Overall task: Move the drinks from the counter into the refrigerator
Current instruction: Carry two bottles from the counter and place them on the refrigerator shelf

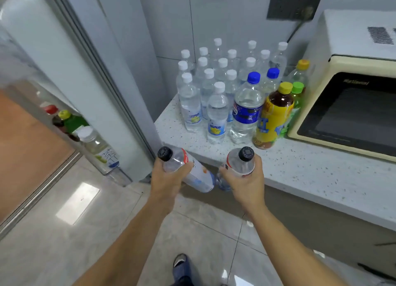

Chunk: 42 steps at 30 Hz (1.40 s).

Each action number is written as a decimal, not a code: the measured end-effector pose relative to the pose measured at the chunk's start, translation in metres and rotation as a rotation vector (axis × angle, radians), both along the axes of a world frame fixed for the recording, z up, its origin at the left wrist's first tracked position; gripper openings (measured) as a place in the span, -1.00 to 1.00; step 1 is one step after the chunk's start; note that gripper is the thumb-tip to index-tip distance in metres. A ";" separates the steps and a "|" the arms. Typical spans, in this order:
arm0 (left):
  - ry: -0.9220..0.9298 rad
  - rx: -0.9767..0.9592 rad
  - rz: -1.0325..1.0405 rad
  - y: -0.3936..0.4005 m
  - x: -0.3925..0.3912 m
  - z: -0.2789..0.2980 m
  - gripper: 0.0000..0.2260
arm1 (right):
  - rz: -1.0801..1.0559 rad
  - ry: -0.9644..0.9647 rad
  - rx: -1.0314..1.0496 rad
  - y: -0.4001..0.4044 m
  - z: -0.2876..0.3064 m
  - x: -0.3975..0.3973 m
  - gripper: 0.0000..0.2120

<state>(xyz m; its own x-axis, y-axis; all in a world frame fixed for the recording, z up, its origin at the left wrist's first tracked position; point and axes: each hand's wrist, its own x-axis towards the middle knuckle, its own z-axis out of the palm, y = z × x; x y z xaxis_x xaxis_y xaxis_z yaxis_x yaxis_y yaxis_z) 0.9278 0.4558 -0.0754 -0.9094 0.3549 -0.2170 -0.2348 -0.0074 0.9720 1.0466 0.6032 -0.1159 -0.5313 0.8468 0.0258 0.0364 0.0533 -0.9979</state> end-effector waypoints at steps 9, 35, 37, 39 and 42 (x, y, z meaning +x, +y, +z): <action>-0.047 -0.026 0.187 -0.137 0.010 -0.019 -0.56 | 0.337 -0.030 -0.023 -0.109 -0.011 -0.036 -0.47; -0.090 -0.094 0.563 -0.527 -0.188 -0.044 -0.54 | 0.757 -0.165 0.072 -0.499 -0.015 -0.299 -0.45; -0.105 -0.106 0.556 -0.532 -0.216 -0.047 -0.49 | 0.739 -0.183 0.075 -0.505 -0.020 -0.325 -0.43; -0.101 -0.114 0.538 -0.534 -0.248 -0.049 -0.51 | 0.704 -0.199 0.066 -0.509 -0.025 -0.354 -0.43; -0.085 -0.121 0.495 -0.531 -0.307 -0.052 -0.53 | 0.648 -0.204 0.050 -0.509 -0.034 -0.405 -0.46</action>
<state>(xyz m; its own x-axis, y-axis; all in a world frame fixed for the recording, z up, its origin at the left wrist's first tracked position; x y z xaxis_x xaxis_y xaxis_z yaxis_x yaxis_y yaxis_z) 0.6204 -0.0754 -0.1270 -0.9395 -0.1453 -0.3101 -0.3096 -0.0265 0.9505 0.6412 0.0942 -0.1494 -0.9291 0.3564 -0.0985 0.1694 0.1734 -0.9702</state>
